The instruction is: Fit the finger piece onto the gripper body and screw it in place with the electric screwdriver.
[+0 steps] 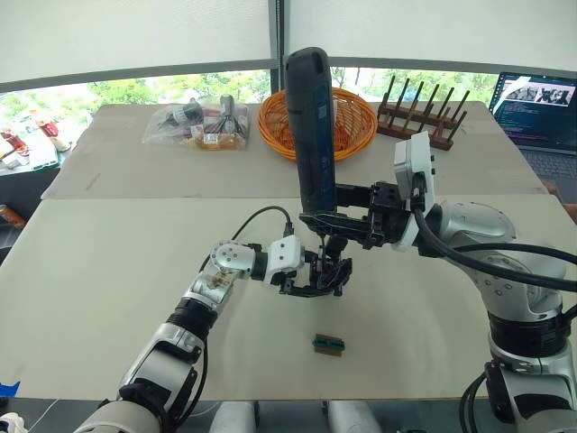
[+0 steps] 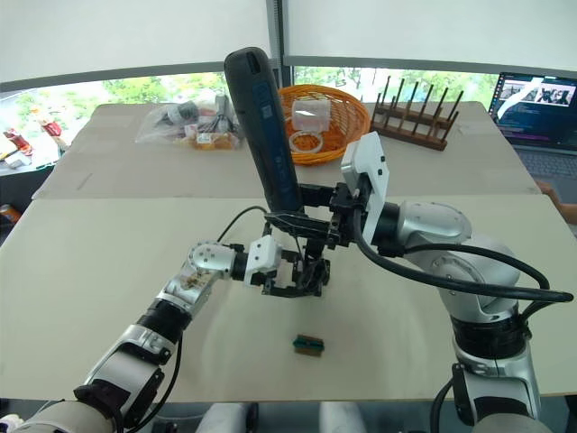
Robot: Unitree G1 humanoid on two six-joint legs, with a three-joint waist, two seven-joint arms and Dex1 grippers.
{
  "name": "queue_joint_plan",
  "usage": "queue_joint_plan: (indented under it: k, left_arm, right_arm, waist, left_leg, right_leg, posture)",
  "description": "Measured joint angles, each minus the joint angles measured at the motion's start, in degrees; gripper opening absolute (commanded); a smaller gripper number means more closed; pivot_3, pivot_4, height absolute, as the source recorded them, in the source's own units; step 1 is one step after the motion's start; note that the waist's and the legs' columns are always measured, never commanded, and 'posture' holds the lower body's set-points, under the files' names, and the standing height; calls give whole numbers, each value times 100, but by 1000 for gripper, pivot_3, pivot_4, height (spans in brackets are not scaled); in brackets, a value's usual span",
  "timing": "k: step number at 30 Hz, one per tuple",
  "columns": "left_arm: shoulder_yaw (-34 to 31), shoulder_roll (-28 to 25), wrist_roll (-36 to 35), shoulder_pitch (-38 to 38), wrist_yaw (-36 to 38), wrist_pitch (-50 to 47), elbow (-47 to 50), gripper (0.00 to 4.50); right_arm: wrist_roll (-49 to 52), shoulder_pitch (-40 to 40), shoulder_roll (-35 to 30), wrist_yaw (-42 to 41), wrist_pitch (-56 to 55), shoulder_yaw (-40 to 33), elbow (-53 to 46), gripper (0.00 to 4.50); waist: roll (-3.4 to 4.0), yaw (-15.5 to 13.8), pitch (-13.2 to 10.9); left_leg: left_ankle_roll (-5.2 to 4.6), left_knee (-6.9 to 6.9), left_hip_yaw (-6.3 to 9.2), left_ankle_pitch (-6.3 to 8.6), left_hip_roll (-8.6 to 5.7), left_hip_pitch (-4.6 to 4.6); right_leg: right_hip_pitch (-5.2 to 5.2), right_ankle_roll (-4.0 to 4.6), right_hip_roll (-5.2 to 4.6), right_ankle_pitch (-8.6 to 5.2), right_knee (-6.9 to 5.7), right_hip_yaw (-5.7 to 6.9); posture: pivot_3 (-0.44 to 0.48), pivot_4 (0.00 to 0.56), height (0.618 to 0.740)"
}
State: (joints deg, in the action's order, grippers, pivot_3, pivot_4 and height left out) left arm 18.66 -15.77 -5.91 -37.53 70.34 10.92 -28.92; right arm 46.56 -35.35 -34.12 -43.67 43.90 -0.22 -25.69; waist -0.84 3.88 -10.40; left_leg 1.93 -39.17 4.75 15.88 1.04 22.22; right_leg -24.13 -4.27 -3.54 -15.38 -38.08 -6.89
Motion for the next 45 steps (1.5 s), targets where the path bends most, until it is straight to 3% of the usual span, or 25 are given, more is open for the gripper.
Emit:
queue_joint_plan:
  k: [45]
  left_arm:
    - [4, -7, -71, -56, 40, -112, -40, 2611]
  right_arm:
    - [-654, 731, 425, 187, -419, 0, -94, 1934]
  waist:
    - [0, 6, 0]
  left_leg:
    - [-1, 0, 0, -2, -1, 1]
  right_leg:
    - [-1, 0, 0, 0, 0, -1]
  posture:
    - [0, 150, 740]
